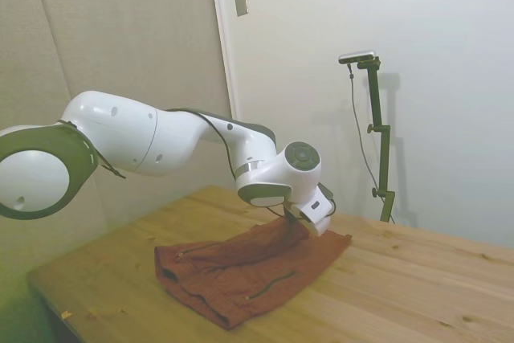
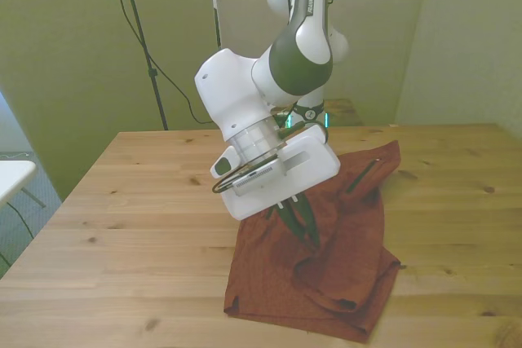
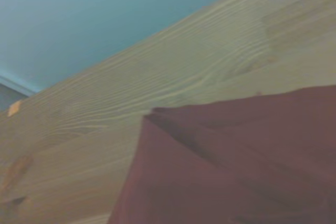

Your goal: Unfold the shorts

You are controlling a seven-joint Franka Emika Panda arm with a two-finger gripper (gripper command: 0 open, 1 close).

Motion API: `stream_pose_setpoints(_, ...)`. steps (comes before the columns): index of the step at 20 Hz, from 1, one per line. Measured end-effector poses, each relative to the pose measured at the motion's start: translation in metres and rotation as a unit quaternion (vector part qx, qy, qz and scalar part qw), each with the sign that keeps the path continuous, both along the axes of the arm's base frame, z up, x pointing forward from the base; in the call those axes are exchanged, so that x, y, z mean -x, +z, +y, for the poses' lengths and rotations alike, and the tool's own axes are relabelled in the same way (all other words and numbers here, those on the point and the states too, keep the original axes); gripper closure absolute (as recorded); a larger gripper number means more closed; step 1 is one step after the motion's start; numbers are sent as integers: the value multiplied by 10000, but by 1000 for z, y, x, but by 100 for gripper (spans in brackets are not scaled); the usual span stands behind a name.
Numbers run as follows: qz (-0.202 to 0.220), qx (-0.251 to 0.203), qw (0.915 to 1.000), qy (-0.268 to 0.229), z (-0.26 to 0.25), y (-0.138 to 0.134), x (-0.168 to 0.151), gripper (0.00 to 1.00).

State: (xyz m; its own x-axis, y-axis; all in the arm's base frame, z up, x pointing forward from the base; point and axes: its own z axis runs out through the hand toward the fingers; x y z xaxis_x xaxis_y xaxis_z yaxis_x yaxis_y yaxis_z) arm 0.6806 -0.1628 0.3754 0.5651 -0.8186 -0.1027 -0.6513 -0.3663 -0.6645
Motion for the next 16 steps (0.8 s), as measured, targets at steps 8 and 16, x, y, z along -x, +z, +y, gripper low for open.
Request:
stream_pose_setpoints(8, -169, -21, 9987, 479, 87, 19, -39, 100)
stream_pose_setpoints(16, -198, -15, 9970, 745, 144, 11, -82, 100)
